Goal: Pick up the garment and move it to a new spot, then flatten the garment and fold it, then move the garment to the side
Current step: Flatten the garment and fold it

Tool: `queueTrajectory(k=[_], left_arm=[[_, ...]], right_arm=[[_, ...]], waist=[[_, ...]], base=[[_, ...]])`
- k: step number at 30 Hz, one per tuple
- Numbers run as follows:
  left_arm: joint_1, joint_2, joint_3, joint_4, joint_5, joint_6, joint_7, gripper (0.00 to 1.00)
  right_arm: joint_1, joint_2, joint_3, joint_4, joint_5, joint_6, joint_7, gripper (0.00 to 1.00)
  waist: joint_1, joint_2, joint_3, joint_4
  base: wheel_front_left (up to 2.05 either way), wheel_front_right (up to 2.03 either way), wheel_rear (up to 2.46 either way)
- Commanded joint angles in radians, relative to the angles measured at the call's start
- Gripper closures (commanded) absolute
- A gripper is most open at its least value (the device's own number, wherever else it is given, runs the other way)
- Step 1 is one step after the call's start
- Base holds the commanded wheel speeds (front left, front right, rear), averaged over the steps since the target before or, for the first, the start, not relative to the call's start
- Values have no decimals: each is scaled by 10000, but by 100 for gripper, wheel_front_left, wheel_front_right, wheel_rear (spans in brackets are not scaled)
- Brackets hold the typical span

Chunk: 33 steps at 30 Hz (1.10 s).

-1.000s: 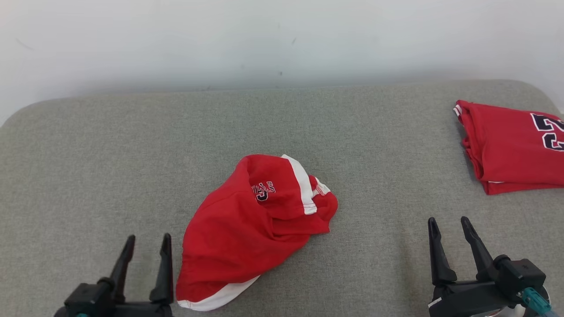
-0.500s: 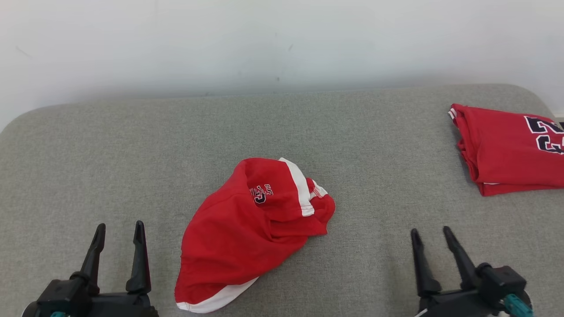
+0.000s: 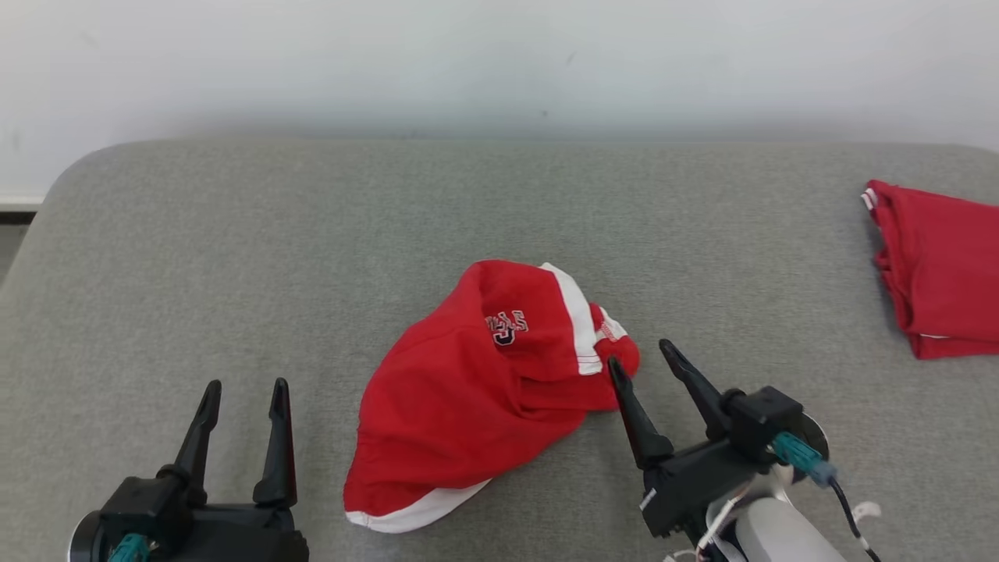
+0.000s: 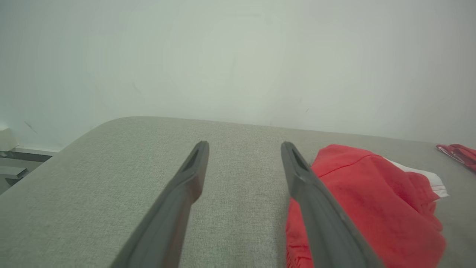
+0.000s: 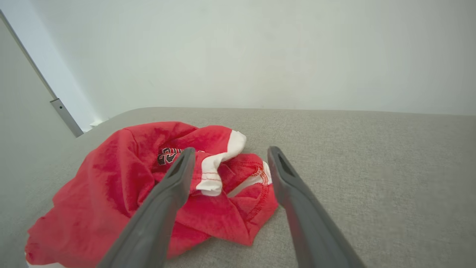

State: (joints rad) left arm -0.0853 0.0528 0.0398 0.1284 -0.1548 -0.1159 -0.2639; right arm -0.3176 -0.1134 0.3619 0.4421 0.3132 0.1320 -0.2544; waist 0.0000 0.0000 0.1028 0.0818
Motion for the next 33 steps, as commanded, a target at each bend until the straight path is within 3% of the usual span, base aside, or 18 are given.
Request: queueTrajectory(k=[1, 7, 9, 10, 11, 22, 26, 33], left_arm=[[-127, -6, -31, 22, -17, -30, -2, 0], [-242, -24, -343, 53, -202, 46, -2, 0], [-264, -25, -453, 72, -292, 98, -2, 0], [-288, -27, -512, 85, -328, 112, -2, 0], [-302, -25, -551, 89, -354, 157, -2, 0], [-633, -17, -870, 198, -552, 247, -1, 0], [-843, -19, -1144, 259, -635, 271, -1, 0], [-937, -19, -1535, 299, -886, 372, -1, 0]], right_arm=[[-125, 10, 52, 124, 84, -30, 16, 0], [-1192, 148, 811, 1750, 510, -30, -14, 0], [-1455, 109, 1030, 2250, 676, -30, -30, 67], [-1609, 39, 1088, 2446, 752, -30, -48, 95], [-1745, 7, 1120, 2601, 828, -30, -67, 100], [-4099, -1097, 931, 2899, 692, -30, -120, 100], [-5882, -1557, 1224, 3705, 634, -30, -45, 100], [-7847, -1644, 1444, 5520, 743, -30, 112, 100]], waist=[[0, 0, 216, 295], [0, 0, 459, 731], [0, 0, 507, 818], [0, 0, 543, 862], [0, 0, 553, 876], [0, 0, 766, 950], [0, 0, 949, 1281], [0, 0, 1242, 1723]], base=[[0, 0, 0], [0, 0, 0], [0, 0, 0], [0, 0, 0], [0, 0, 0], [0, 0, 0], [0, 0, 0], [0, 0, 0]])
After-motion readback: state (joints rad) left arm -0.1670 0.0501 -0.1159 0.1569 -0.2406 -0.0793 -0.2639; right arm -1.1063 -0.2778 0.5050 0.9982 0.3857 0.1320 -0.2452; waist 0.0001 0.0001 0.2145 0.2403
